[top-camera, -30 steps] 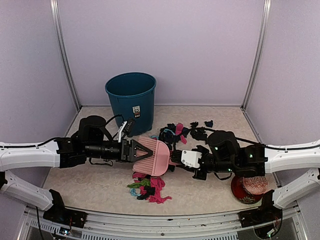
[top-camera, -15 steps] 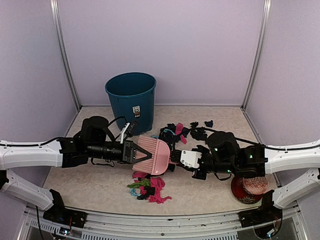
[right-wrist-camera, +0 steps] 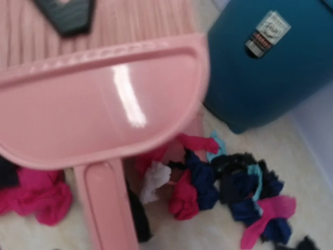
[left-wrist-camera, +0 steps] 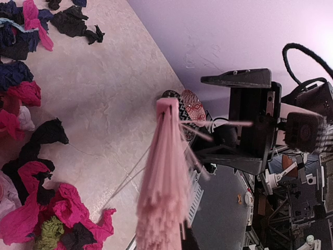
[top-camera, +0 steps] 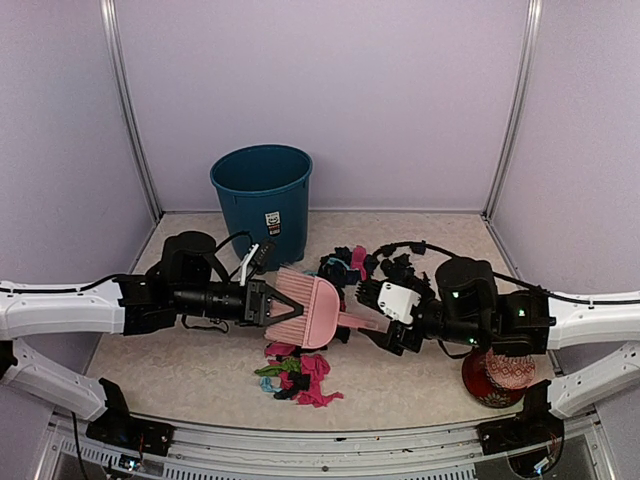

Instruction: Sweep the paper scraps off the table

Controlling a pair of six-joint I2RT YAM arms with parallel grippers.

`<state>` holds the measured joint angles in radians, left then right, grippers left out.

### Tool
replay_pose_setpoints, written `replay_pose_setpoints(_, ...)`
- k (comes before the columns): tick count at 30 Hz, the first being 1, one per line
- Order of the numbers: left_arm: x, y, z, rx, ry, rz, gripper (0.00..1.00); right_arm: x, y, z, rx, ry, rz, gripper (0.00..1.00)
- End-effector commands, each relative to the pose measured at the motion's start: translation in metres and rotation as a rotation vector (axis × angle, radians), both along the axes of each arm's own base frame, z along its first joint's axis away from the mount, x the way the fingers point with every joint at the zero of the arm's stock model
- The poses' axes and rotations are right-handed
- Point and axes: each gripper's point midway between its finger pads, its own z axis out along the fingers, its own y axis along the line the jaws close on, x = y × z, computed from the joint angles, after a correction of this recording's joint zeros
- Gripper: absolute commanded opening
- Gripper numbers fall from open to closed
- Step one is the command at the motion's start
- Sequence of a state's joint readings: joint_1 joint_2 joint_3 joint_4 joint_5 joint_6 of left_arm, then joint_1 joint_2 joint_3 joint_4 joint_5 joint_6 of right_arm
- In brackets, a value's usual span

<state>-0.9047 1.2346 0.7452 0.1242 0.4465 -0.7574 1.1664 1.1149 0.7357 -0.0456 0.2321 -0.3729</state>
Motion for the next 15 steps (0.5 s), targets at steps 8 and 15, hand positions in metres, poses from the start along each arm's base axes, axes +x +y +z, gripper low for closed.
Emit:
replay_pose_setpoints(8,0.018,0.022,0.019,-0.043,-0.126,0.078,0.00,0.019,-0.044,0.012,0.297,0.268,-0.169,0.97)
replay_pose_setpoints(15,0.020,0.032,0.028,-0.101,-0.215,0.113,0.00,0.024,-0.042,0.007,0.466,0.551,-0.102,0.98)
